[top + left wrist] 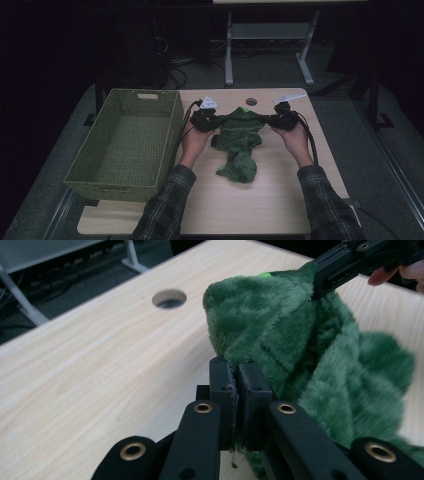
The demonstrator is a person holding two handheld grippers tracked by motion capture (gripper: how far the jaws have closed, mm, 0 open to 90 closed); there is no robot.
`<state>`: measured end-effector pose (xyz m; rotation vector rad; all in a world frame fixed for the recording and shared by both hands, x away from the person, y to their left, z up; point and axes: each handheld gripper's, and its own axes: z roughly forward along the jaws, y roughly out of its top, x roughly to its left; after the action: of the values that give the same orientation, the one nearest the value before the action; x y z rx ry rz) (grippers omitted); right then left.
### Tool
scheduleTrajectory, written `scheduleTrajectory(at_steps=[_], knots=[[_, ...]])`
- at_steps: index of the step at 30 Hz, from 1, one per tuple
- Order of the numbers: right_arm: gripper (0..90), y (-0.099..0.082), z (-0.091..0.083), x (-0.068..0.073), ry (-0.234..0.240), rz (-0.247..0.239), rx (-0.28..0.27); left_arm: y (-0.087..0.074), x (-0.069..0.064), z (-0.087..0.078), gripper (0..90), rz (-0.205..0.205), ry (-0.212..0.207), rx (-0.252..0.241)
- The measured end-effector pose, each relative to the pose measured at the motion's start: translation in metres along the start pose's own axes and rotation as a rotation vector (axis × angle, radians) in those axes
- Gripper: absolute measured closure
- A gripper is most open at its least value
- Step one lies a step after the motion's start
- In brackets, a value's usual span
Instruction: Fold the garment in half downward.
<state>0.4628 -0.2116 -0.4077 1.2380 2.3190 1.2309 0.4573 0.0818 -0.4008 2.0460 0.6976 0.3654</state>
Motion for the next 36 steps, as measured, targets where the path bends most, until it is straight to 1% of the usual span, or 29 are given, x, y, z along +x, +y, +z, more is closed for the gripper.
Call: scheduleTrajectory(at_steps=[1, 2, 5, 7, 8, 9, 10, 11, 12, 14, 15, 16, 17, 20, 21, 22, 23, 25, 26, 27, 29, 30, 31, 32, 33, 34, 35, 36], knots=[[88.1, 0.000, 0.000, 0.000, 0.000, 0.000, 0.000, 0.000, 0.000, 0.000, 86.7, 0.000, 0.000, 0.000], [88.1, 0.003, -0.004, 0.002, 0.000, -0.016, -0.020, 0.001, -0.001, -0.001, 86.5, 0.003, 0.000, -0.005], [88.1, 0.003, -0.008, 0.005, 0.011, -0.017, -0.028, 0.001, -0.004, -0.005, 86.1, 0.000, -0.006, -0.019], [88.0, -0.001, -0.012, 0.010, 0.019, -0.037, -0.043, -0.001, -0.009, -0.010, 86.1, 0.008, -0.012, -0.034], [88.0, -0.004, -0.013, 0.012, 0.023, -0.047, -0.046, -0.001, -0.009, -0.010, 86.1, 0.008, -0.012, -0.034], [88.0, -0.004, -0.013, 0.012, 0.023, -0.047, -0.046, -0.001, -0.011, -0.013, 86.1, 0.009, -0.015, -0.037], [88.0, -0.008, -0.015, 0.016, 0.039, -0.053, -0.042, -0.003, -0.016, -0.018, 86.2, 0.012, -0.020, -0.050], [88.0, -0.008, -0.015, 0.016, 0.039, -0.053, -0.042, -0.003, -0.016, -0.018, 86.2, 0.012, -0.020, -0.050], [88.0, -0.012, -0.019, 0.021, 0.040, -0.065, -0.062, -0.005, -0.022, -0.023, 86.1, 0.023, -0.027, -0.059], [87.9, -0.015, -0.024, 0.026, 0.056, -0.073, -0.068, -0.006, -0.026, -0.028, 86.0, 0.021, -0.038, -0.071], [87.9, -0.015, -0.024, 0.026, 0.056, -0.073, -0.068, -0.006, -0.026, -0.028, 85.9, 0.021, -0.038, -0.071], [88.0, -0.018, -0.028, 0.031, 0.068, -0.090, -0.079, -0.008, -0.032, -0.033, 85.9, 0.025, -0.045, -0.080], [87.9, -0.020, -0.030, 0.034, 0.065, -0.103, -0.088, -0.010, -0.035, -0.034, 85.9, 0.031, -0.048, -0.083], [87.9, -0.023, -0.035, 0.038, 0.081, -0.105, -0.096, -0.013, -0.042, -0.037, 85.9, 0.035, -0.051, -0.090], [87.9, -0.025, -0.038, 0.039, 0.087, -0.107, -0.095, -0.014, -0.045, -0.038, 85.8, 0.047, -0.053, -0.084], [87.9, -0.029, -0.043, 0.044, 0.090, -0.117, -0.122, -0.017, -0.051, -0.042, 85.7, 0.054, -0.058, -0.090], [87.9, -0.029, -0.043, 0.044, 0.090, -0.117, -0.122, -0.017, -0.051, -0.042, 85.7, 0.054, -0.058, -0.090], [87.8, -0.034, -0.049, 0.050, 0.116, -0.129, -0.114, -0.021, -0.056, -0.045, 85.4, 0.056, -0.065, -0.098], [87.8, -0.034, -0.049, 0.050, 0.116, -0.129, -0.114, -0.023, -0.058, -0.047, 85.4, 0.063, -0.074, -0.100], [87.8, -0.040, -0.053, 0.055, 0.113, -0.152, -0.127, -0.025, -0.060, -0.048, 85.1, 0.055, -0.084, -0.106], [87.7, -0.044, -0.056, 0.058, 0.141, -0.152, -0.111, -0.031, -0.066, -0.053, 85.1, 0.074, -0.092, -0.106], [87.8, -0.047, -0.058, 0.059, 0.147, -0.158, -0.113, -0.033, -0.067, -0.055, 85.1, 0.085, -0.095, -0.099], [87.7, -0.050, -0.060, 0.062, 0.147, -0.167, -0.126, -0.035, -0.070, -0.056, 85.1, 0.083, -0.101, -0.104], [87.7, -0.053, -0.061, 0.064, 0.155, -0.170, -0.125, -0.037, -0.073, -0.058, 85.1, 0.078, -0.109, -0.108], [87.7, -0.053, -0.061, 0.064, 0.155, -0.170, -0.125, -0.037, -0.073, -0.058, 85.1, 0.078, -0.109, -0.108], [87.6, -0.057, -0.063, 0.067, 0.176, -0.177, -0.107, -0.040, -0.075, -0.059, 85.1, 0.089, -0.111, -0.104], [87.6, -0.057, -0.063, 0.067, 0.176, -0.177, -0.107, -0.042, -0.078, -0.061, 85.1, 0.089, -0.114, -0.108], [87.5, -0.063, -0.065, 0.072, 0.175, -0.197, -0.115, -0.048, -0.082, -0.062, 85.1, 0.102, -0.117, -0.104]])
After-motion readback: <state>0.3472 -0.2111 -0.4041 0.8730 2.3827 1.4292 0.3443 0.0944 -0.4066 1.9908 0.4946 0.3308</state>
